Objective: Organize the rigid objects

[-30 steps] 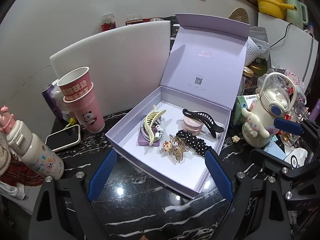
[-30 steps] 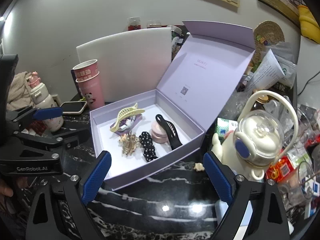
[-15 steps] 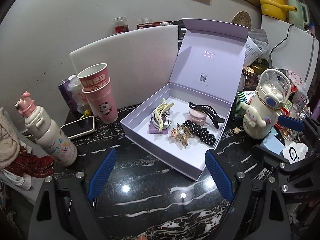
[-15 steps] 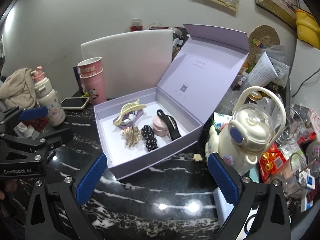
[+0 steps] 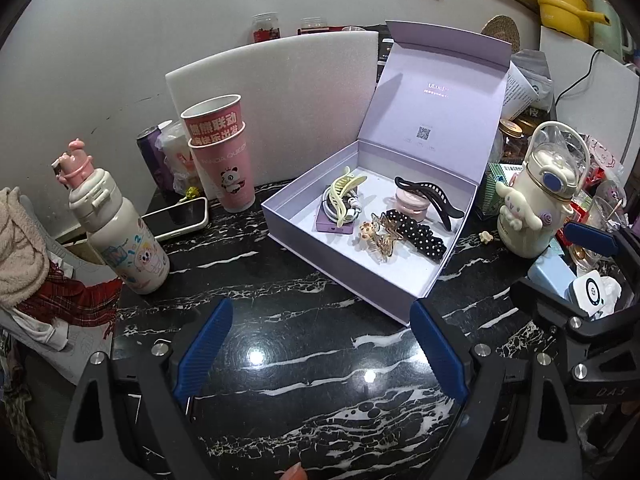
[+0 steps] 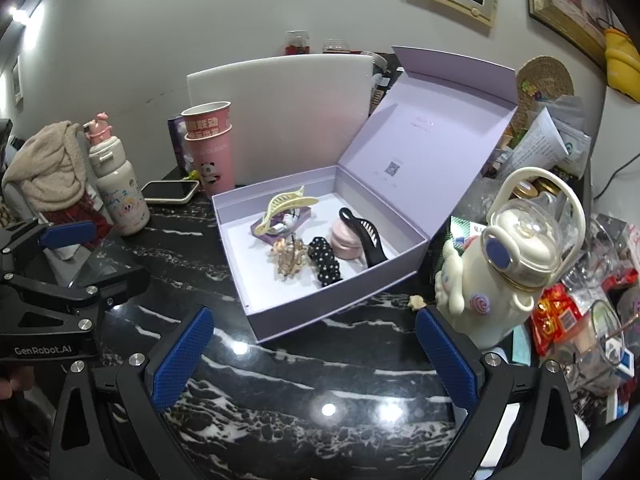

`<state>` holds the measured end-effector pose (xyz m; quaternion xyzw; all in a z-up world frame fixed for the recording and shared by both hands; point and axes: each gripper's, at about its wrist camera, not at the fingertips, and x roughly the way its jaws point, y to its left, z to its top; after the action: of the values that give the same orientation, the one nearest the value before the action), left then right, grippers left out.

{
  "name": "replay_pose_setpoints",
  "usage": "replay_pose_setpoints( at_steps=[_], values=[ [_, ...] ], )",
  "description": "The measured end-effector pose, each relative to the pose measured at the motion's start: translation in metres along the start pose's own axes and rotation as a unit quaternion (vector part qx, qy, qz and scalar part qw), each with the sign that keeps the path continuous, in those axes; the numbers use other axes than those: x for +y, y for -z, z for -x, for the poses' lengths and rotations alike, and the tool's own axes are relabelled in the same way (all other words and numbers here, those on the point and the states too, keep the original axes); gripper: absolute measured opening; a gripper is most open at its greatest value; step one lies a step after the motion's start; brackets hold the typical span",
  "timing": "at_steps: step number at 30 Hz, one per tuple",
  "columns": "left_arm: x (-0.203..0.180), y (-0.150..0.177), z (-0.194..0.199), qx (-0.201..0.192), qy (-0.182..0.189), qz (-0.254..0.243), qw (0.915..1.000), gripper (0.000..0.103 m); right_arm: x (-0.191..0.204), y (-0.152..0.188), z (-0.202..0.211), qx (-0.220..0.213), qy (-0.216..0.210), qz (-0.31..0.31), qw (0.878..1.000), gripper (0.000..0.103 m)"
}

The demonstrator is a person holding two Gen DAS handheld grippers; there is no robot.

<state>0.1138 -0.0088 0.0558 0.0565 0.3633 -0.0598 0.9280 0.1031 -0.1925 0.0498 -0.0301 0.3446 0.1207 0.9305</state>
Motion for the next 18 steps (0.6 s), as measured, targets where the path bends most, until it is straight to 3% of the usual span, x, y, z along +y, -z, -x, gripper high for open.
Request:
replay_pose_setpoints(
  at_steps=[18],
  values=[
    [0.0076,0.0025,-0.0042,0.009,-0.007,0.011,0.9999,0.091,0.0047,0.0022,-0.0072,0.014,-0.014,-0.003,1.0,0.103]
  ],
)
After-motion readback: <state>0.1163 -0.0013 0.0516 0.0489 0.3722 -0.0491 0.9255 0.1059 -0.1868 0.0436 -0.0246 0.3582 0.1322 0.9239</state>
